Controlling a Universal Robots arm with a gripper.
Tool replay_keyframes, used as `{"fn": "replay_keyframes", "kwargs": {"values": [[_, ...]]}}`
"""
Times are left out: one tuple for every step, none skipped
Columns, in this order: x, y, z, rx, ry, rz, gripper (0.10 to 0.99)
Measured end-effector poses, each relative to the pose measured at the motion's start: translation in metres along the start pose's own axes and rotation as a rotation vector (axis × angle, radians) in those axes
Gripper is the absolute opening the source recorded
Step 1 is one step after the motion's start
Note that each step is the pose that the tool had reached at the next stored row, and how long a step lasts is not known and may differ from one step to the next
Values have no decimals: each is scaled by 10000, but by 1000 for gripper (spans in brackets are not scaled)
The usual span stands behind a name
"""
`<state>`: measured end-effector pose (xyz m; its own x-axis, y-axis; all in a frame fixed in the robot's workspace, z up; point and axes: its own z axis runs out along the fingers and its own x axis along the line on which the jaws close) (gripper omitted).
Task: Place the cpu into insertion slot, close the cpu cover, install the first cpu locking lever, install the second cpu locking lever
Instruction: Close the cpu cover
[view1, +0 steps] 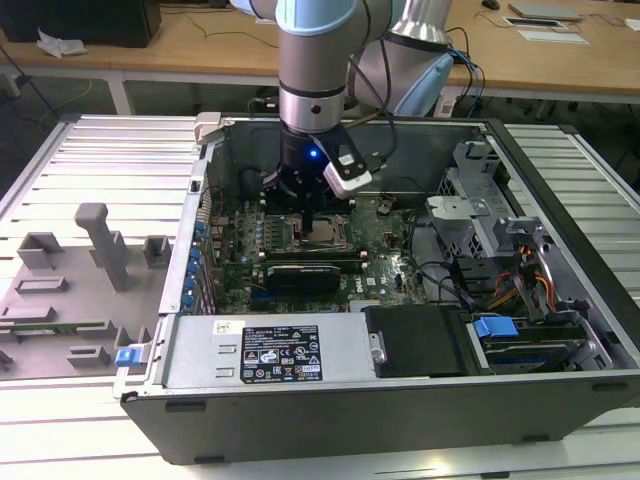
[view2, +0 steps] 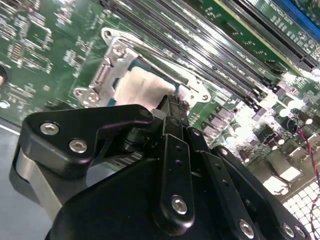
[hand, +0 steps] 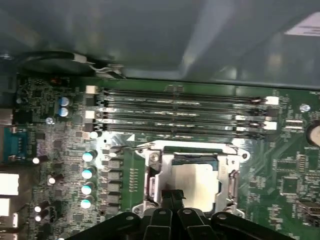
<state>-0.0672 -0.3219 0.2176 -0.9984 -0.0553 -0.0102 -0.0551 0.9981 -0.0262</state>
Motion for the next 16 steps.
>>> {"fn": "replay_keyframes", "kwargs": {"values": [[27,1,12,-6,0,-26,106],[44,3,21,-11,-2,-43,106],[73,5,38,-22,-5,-81,106],[90,6,51,-25,-6,-122,106],[105,7,69,-27,-7,-205,106],[108,7,74,-26,-8,-269,106],[108,7,74,-26,-9,-324,106],[108,8,75,-29,-12,-349,106],[108,8,75,-107,-19,-403,106],[108,8,72,-130,-21,-417,106],[108,8,63,-148,-23,-429,106],[107,7,44,-170,-24,-442,106],[107,6,32,-191,-25,-448,106],[107,6,27,-224,-29,-453,106],[105,6,27,-242,-30,-453,106],[103,4,27,-341,-38,-451,106]]}}
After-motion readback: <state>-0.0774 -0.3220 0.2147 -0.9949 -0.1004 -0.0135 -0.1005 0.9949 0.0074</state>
